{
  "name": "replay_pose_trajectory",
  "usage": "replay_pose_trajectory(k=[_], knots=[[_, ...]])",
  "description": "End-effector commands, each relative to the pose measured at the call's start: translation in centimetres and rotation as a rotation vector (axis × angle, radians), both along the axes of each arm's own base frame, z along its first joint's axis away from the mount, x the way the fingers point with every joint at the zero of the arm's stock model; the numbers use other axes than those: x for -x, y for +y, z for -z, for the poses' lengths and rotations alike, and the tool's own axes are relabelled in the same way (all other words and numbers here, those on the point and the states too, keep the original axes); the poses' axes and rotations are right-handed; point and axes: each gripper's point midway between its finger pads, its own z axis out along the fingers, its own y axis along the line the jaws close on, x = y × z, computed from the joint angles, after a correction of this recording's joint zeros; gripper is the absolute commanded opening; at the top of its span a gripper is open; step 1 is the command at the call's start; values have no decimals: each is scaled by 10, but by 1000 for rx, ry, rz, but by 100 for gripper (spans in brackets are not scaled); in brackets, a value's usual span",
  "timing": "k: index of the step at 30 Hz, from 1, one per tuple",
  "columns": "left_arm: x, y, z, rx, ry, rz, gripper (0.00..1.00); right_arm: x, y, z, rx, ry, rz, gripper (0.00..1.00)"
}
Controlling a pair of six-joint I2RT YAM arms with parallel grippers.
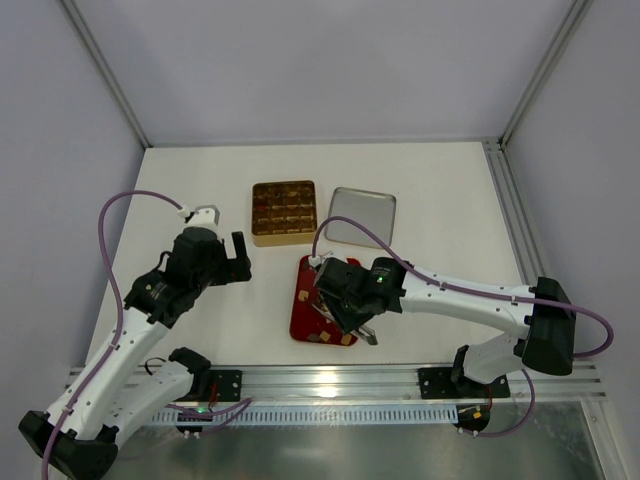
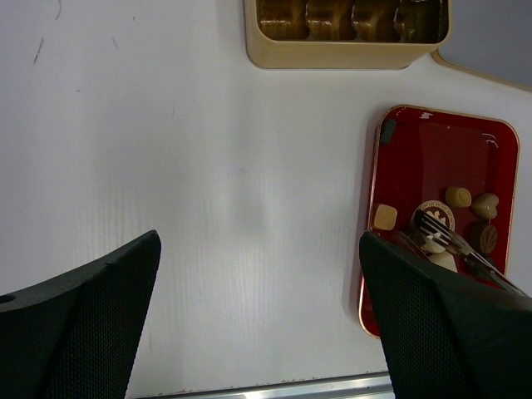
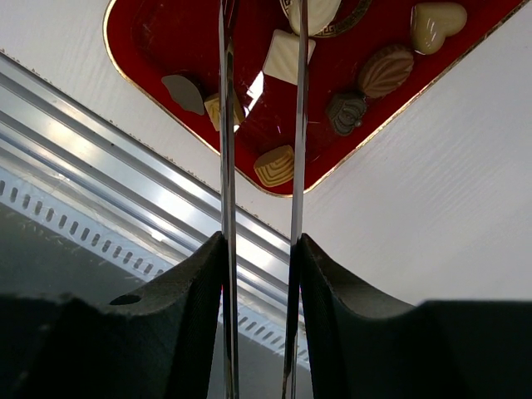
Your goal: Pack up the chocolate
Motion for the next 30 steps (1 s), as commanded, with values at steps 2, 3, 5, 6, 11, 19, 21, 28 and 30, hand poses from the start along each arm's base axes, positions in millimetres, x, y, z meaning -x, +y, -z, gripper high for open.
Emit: replay_pose_trajectory(k=[2, 3, 5, 6, 11, 19, 21, 28, 30], knots=[[-4, 0, -4, 2, -24, -1, 100, -4, 8, -20, -53, -18, 3, 41], [-4, 0, -4, 2, -24, -1, 100, -3, 8, -21, -56, -19, 4, 41], [-3, 1, -4, 1, -23, -3, 100, -3, 8, -21, -55, -18, 4, 41], [-3, 1, -4, 3, -25, -3, 100, -3, 7, -21, -57, -18, 7, 41], [-4, 1, -5, 3, -27, -4, 100, -2, 9, -22, -61, -10, 3, 38], [-4, 1, -5, 5, -30, -5, 100, -11, 7, -39, -79, -42, 18, 35], [-3, 1, -6, 5, -31, -4, 100, -17, 5, -45, -89, -54, 29, 34], [-3, 2, -5, 5, -31, -6, 100, -30, 4, -59, -128, -74, 48, 34], [-3, 1, -6, 6, -33, -5, 100, -33, 4, -61, -134, -77, 55, 34]])
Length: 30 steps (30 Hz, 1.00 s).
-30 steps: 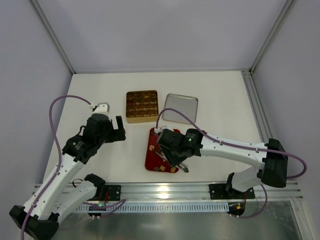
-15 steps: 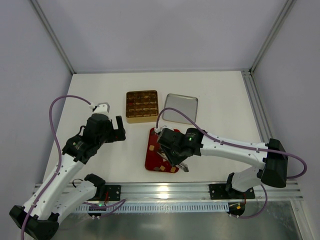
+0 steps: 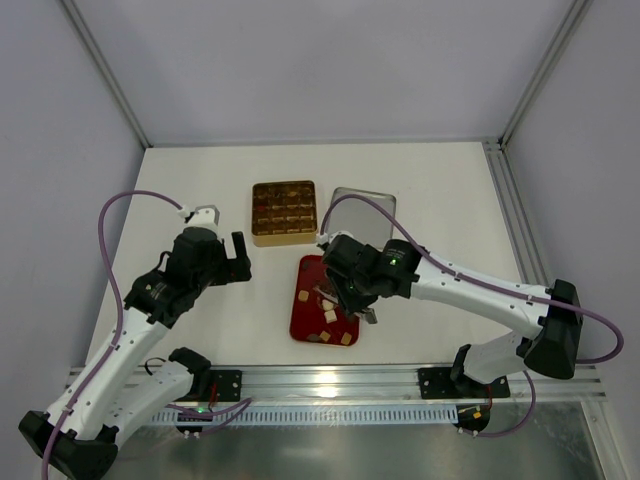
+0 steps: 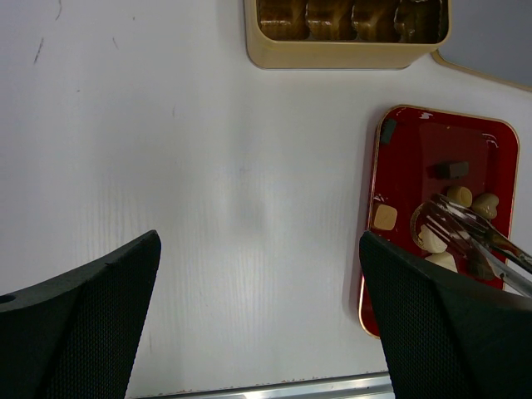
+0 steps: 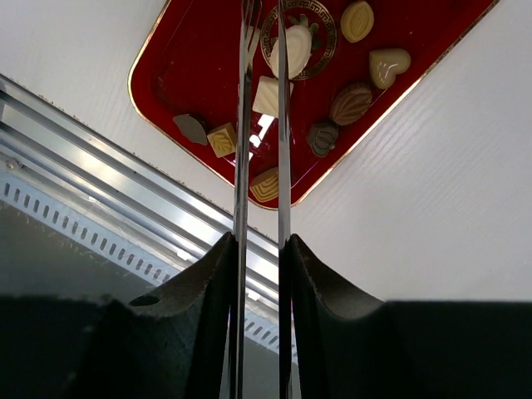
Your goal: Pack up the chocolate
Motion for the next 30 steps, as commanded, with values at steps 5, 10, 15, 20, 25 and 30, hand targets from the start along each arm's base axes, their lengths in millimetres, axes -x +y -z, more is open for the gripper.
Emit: replay_pose_trajectory(k=[5, 10, 15, 20, 25, 30], knots=[[-3, 1, -5, 4, -30, -6, 100, -14, 5, -31, -77, -60, -5, 33], [-3, 1, -6, 4, -31, -4, 100, -27, -6, -35, -54, -92, 35, 38], [-3, 1, -6, 3, -32, -5, 100, -36, -14, -31, -39, -100, 67, 42], [-3, 1, -6, 3, -32, -5, 100, -39, -20, -19, 2, -94, 88, 44], [-3, 1, -6, 6, -32, -6, 100, -40, -24, -10, 3, -81, 109, 45], [-3, 1, -5, 5, -29, -3, 100, -42, -27, -2, 15, -72, 122, 46]])
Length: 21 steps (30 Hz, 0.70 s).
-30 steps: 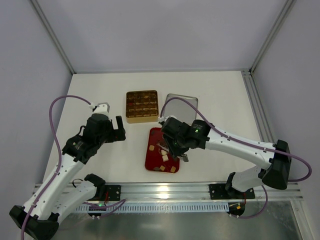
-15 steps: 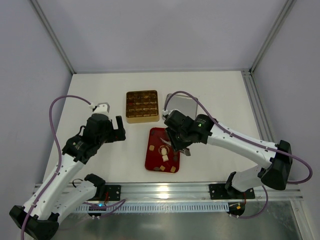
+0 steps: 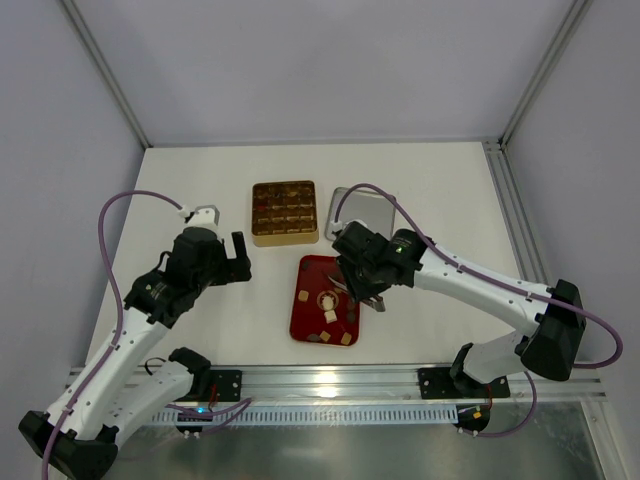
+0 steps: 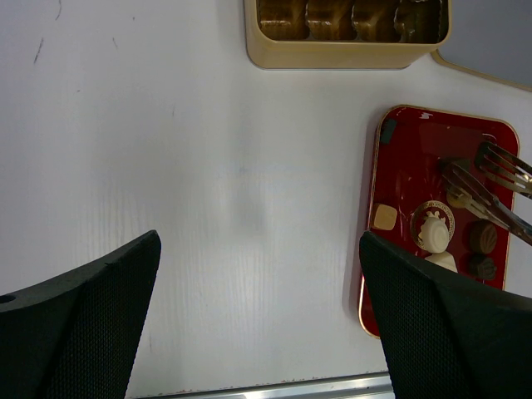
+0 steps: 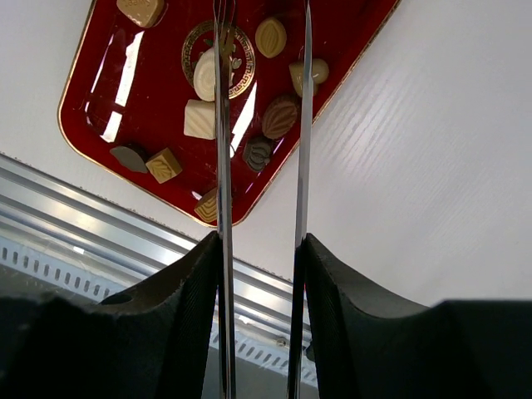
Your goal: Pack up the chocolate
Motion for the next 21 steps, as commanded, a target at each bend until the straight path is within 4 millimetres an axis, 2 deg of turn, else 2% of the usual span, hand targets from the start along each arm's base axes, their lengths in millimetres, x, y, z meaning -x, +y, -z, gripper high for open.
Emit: replay_pose_trajectory(k=[1, 13, 21], knots=[[-3, 1, -6, 6, -32, -5, 100, -8, 2, -8, -41, -41, 20, 46], [-3, 2, -6, 4, -33, -5, 100, -14, 6, 12, -50, -5, 27, 46], [-3, 1, -6, 3, -32, -5, 100, -14, 3, 16, -45, 3, 28, 44]])
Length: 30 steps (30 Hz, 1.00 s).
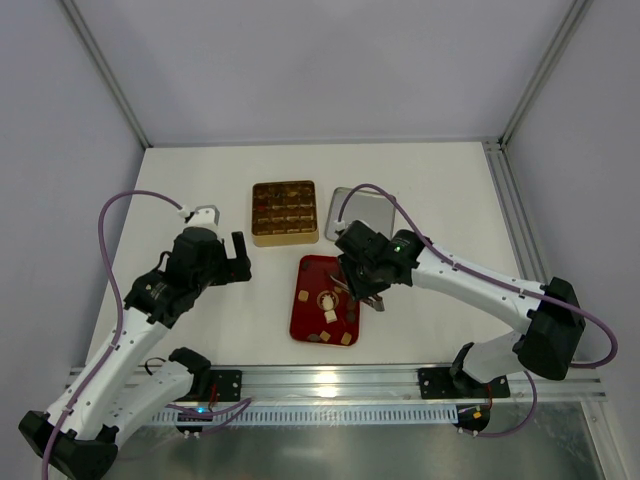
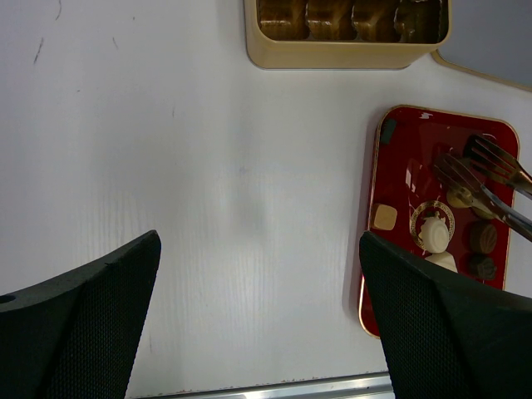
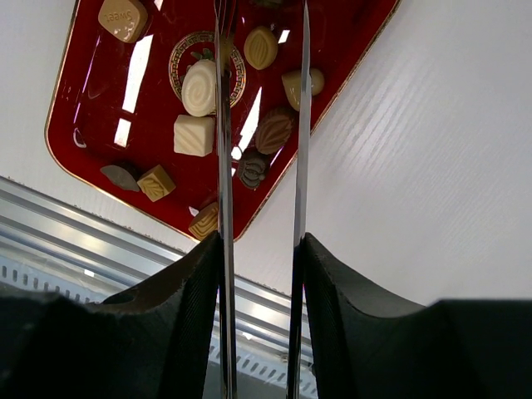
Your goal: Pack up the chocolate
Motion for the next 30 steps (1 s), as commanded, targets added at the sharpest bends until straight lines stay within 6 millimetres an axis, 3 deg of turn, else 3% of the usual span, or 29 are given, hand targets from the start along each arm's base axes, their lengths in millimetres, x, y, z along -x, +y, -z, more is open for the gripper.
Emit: replay_pose_trajectory(k=[1, 12, 30], knots=[[-3, 2, -6, 4, -34, -6, 100, -5, 6, -2, -29, -18, -9, 44], [-3, 2, -6, 3, -35, -6, 100, -5, 4, 0, -23, -11, -10, 35], [-3, 3, -7, 4, -37, -10, 100, -24, 12, -53, -78, -112, -11, 31]])
